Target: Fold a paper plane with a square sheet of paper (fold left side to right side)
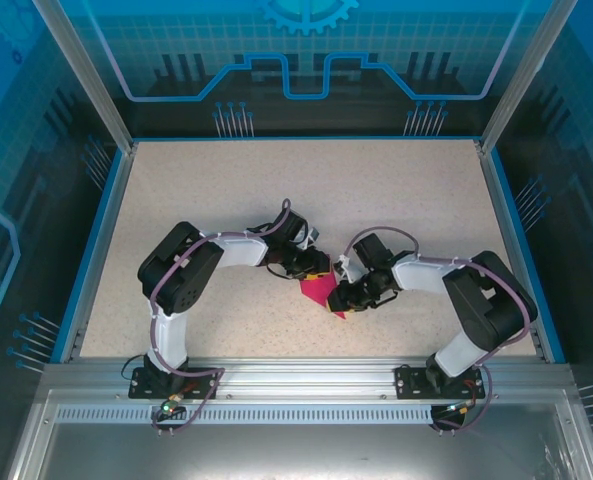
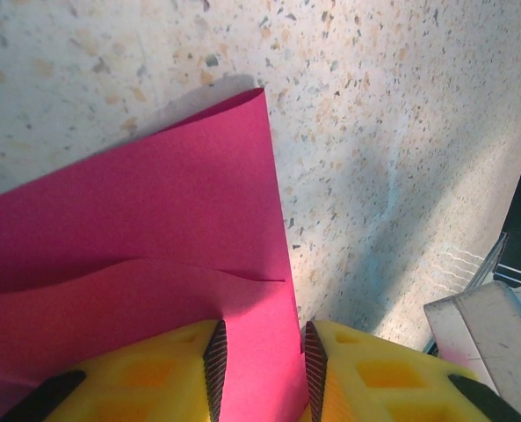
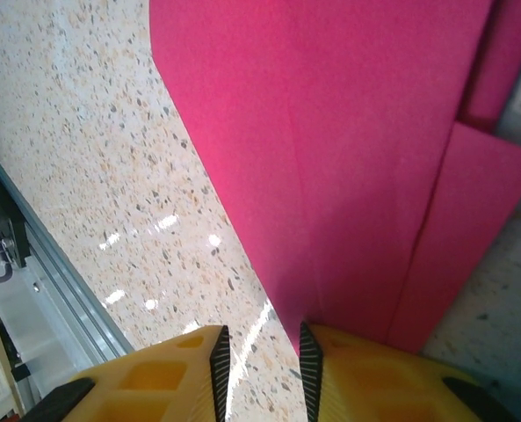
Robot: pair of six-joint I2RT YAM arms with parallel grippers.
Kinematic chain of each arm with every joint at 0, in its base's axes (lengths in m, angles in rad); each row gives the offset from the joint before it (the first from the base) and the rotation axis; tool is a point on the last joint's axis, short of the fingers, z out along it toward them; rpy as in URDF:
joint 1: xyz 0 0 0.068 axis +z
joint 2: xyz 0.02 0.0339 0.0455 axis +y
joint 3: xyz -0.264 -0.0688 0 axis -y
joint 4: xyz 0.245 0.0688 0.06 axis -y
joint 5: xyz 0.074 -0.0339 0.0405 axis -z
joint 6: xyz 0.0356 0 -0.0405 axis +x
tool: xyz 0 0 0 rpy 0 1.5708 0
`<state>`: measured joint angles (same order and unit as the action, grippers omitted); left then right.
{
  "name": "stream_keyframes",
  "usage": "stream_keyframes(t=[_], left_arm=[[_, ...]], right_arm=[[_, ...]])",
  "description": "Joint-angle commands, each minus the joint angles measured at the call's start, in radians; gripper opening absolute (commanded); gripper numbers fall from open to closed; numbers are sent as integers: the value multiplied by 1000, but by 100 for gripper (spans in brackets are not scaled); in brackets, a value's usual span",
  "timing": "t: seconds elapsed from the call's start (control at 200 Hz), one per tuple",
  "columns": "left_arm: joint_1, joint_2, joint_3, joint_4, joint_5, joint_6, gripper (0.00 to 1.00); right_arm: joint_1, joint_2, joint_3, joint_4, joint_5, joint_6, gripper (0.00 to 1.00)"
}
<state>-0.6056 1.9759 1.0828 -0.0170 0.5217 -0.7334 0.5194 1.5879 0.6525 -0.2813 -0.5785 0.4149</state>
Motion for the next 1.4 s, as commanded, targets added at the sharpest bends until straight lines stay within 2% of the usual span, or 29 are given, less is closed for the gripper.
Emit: stream_keyframes(t=[0.0,0.255,0.4,0.6,0.715,0.915,1.075,1.235,1.396], left_arm=[[28,19,-40,-61,-58,9,33],[31,18,-43,-58,-58,11,33],[32,17,-43,-59,-56,12,33],[31,14,-46,-52,-55,9,33],[31,15,-46,-47,-53,9,33],[32,14,-46,-42,-45,5,33],[30,11,-43,-34,-35,7,33],[30,-22,-47,-7,-20,23,36],[27,-119,-76,53,-1,60,40]], right_arm=[[26,-17,-52,-175,29,17,30],[27,-50,-80,-213,48,19,27],[21,-136,-60,-231,41,17,24],[-11,-255,-13,-176,-10,36,12],[-13,-172,22,-102,6,56,0],[-13,4,73,-14,40,80,0],[-37,60,58,10,98,92,0],[-67,103,15,35,58,99,0],[-91,137,-27,52,36,101,0]])
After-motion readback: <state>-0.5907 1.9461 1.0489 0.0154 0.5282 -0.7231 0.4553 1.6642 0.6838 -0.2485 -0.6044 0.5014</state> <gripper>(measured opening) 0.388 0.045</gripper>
